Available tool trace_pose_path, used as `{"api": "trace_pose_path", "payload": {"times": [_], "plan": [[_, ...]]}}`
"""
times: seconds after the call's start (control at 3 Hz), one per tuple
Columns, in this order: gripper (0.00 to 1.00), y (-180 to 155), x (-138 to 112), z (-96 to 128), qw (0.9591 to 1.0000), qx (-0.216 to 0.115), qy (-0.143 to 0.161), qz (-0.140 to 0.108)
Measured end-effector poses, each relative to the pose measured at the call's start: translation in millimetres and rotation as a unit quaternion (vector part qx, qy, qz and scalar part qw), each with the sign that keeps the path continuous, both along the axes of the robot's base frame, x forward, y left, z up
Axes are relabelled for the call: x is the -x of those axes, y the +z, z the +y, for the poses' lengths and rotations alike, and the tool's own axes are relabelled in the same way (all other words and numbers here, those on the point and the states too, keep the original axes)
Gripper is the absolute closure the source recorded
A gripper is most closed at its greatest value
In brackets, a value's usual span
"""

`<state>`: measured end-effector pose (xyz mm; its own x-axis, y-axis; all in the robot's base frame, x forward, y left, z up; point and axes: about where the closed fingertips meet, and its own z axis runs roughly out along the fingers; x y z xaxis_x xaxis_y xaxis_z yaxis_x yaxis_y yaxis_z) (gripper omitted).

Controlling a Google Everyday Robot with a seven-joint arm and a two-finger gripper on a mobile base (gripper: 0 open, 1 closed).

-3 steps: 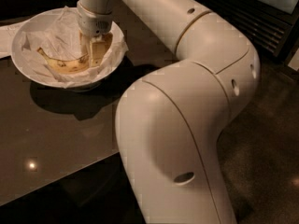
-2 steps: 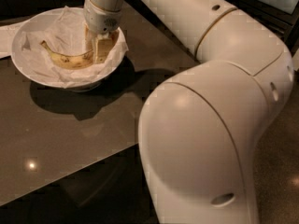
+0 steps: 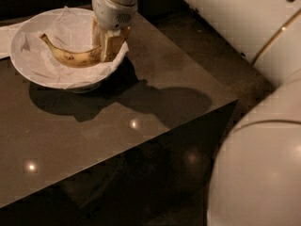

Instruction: Pick banana from white bowl

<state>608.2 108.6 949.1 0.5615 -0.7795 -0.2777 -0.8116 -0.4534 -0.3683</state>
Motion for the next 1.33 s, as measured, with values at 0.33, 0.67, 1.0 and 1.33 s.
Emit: {"api": "trace_pose_path", "payload": {"times": [0.33, 0.67, 1.0, 1.33], "plan": [[1.0, 6, 4, -1, 1.0, -0.001, 0.001, -0.004], [1.0, 13, 11, -9, 0.9999, -0.015, -0.004, -0.005], [1.0, 18, 29, -26, 0.9989, -0.038, -0.026, 0.002], [1.0, 19, 46, -39, 0.9979, -0.045, -0.046, 0.011]]}}
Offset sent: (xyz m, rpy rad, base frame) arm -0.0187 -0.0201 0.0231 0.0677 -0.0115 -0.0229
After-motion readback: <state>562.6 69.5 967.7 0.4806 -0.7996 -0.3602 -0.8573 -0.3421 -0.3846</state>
